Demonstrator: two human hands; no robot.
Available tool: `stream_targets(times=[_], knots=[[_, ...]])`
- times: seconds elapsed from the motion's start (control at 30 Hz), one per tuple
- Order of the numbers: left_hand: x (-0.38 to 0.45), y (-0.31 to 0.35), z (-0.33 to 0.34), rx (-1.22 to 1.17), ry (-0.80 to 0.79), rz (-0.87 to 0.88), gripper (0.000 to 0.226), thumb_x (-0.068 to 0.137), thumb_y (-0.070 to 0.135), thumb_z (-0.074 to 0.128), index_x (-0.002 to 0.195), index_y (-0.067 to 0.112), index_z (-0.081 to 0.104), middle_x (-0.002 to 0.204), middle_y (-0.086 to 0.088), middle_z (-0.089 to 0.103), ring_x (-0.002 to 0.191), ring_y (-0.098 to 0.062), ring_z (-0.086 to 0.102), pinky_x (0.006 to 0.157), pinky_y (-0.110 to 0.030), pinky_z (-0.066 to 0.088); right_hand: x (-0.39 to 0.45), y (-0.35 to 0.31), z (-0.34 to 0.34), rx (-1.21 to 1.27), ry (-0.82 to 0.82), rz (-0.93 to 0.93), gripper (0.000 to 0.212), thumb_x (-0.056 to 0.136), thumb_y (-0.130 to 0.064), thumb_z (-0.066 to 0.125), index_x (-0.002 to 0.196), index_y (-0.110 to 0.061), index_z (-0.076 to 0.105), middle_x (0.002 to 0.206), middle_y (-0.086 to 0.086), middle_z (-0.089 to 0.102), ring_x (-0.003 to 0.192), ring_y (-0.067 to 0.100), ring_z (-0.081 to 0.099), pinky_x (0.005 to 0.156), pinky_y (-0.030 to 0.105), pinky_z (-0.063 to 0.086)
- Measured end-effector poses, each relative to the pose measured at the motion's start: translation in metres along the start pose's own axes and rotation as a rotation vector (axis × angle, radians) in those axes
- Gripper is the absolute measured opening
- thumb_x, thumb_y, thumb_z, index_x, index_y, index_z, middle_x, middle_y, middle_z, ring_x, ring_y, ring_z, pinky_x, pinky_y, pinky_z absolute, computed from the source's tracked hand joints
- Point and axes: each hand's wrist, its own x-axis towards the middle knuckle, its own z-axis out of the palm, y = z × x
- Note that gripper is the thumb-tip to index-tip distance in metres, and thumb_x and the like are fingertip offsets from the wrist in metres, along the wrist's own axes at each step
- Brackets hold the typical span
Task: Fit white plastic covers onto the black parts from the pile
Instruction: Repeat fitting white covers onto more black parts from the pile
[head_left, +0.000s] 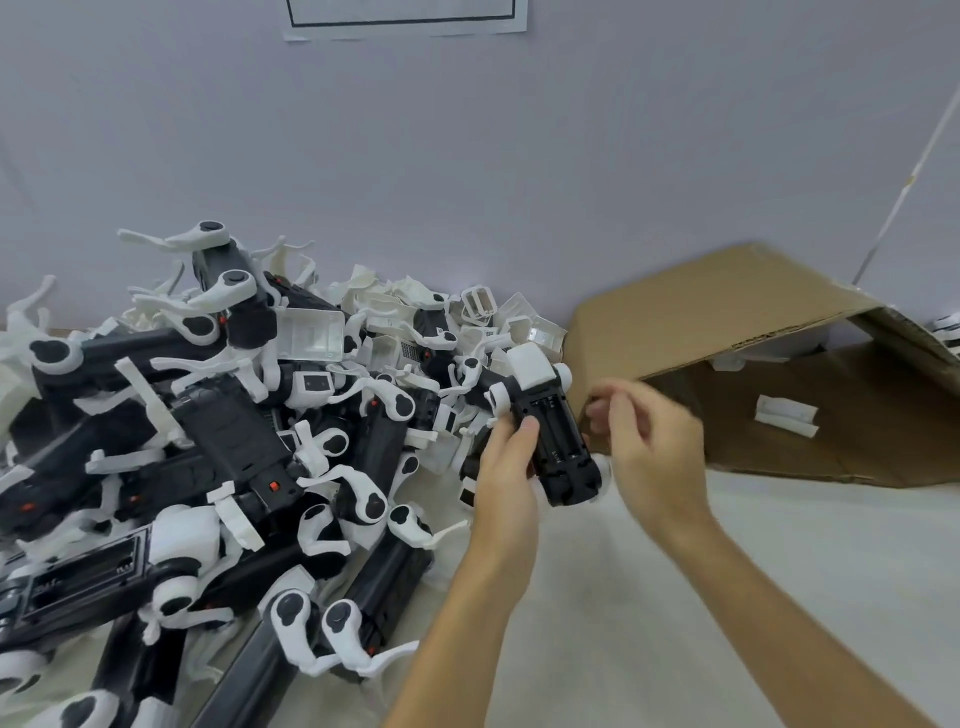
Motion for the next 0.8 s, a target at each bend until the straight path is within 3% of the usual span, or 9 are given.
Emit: stream_targets(times=[0.07,0.13,0.2,0.27,0.4,0.5,0.6,0.73,0.8], knots=[[-0.001,-0.006,0.001,0.077,-0.028,0.016,0.025,0.103,0.026,0.047,0.119,0.027,0.066,0.119,-0.006,0.071,0.117,-0.024,0.064,0.1,-0.041,0.05,-0.035,0.003,0.0,0.124,-0.019,0.026,0.024,0.093,-0.035,0.044,0.101,-0.043,0.065,0.093,-0.02,0.073,0.09,0.0,0.069,0.072,0.013,0.05],[-0.002,-0.01,0.0,0.133,-0.063,0.027,0.027,0.105,0.026,0.047,0.127,0.029,0.061,0.12,0.0,0.071,0.113,-0.015,0.065,0.086,-0.023,0.052,-0.056,0.009,0.001,0.13,-0.116,0.029,0.031,0.092,-0.046,0.045,0.121,-0.045,0.058,0.111,-0.026,0.069,0.104,-0.001,0.065,0.08,0.012,0.049],[-0.002,-0.013,-0.001,0.157,-0.091,0.028,0.031,0.107,0.022,0.044,0.134,0.026,0.056,0.125,0.002,0.069,0.117,-0.012,0.063,0.091,-0.023,0.052,-0.061,0.016,0.006,0.065,-0.219,0.051,0.054,0.09,-0.05,0.054,0.141,-0.036,0.047,0.127,-0.022,0.063,0.118,0.002,0.059,0.092,0.022,0.05],[-0.003,-0.015,-0.003,0.173,-0.105,0.029,0.031,0.106,0.019,0.044,0.135,0.024,0.055,0.126,0.001,0.068,0.121,-0.013,0.062,0.1,-0.029,0.05,-0.061,0.018,0.008,0.028,-0.255,0.072,0.067,0.087,-0.045,0.064,0.148,-0.03,0.041,0.135,-0.019,0.058,0.125,0.002,0.055,0.101,0.03,0.049],[-0.002,-0.018,-0.005,0.212,-0.131,0.029,0.027,0.105,0.022,0.048,0.129,0.026,0.06,0.118,0.003,0.072,0.118,-0.012,0.064,0.102,-0.033,0.047,-0.06,0.022,0.008,-0.053,-0.196,0.066,0.063,0.082,-0.035,0.075,0.14,-0.03,0.052,0.121,-0.017,0.065,0.115,0.003,0.061,0.096,0.032,0.053],[-0.002,-0.02,-0.003,0.219,-0.137,0.017,0.032,0.094,0.034,0.052,0.124,0.029,0.062,0.115,0.004,0.073,0.117,-0.012,0.064,0.104,-0.035,0.047,-0.057,0.023,0.007,-0.169,-0.16,0.048,0.055,0.077,-0.034,0.079,0.129,-0.029,0.061,0.102,-0.014,0.069,0.096,0.004,0.064,0.081,0.025,0.053],[-0.001,-0.022,-0.003,0.188,-0.126,0.019,0.023,0.102,0.025,0.05,0.119,0.03,0.066,0.114,0.002,0.073,0.116,-0.014,0.065,0.095,-0.029,0.051,-0.055,0.02,0.006,-0.219,-0.138,0.01,0.051,0.075,-0.041,0.076,0.123,-0.027,0.064,0.09,-0.014,0.069,0.084,0.004,0.063,0.072,0.016,0.047],[0.0,-0.021,-0.005,0.233,-0.111,0.034,0.026,0.106,0.015,0.045,0.117,0.028,0.065,0.109,0.005,0.074,0.108,-0.009,0.068,0.089,-0.024,0.053,-0.054,0.021,0.003,-0.044,-0.229,0.038,0.049,0.077,-0.037,0.072,0.125,-0.034,0.063,0.096,-0.018,0.072,0.093,0.002,0.067,0.075,0.012,0.048],[0.0,-0.021,-0.006,0.253,-0.11,0.058,0.028,0.105,0.008,0.045,0.116,0.025,0.063,0.103,0.006,0.075,0.098,-0.005,0.07,0.076,-0.017,0.055,-0.053,0.025,0.001,0.078,-0.281,0.078,0.05,0.082,-0.03,0.068,0.131,-0.035,0.058,0.108,-0.021,0.071,0.104,0.004,0.066,0.084,0.016,0.05]])
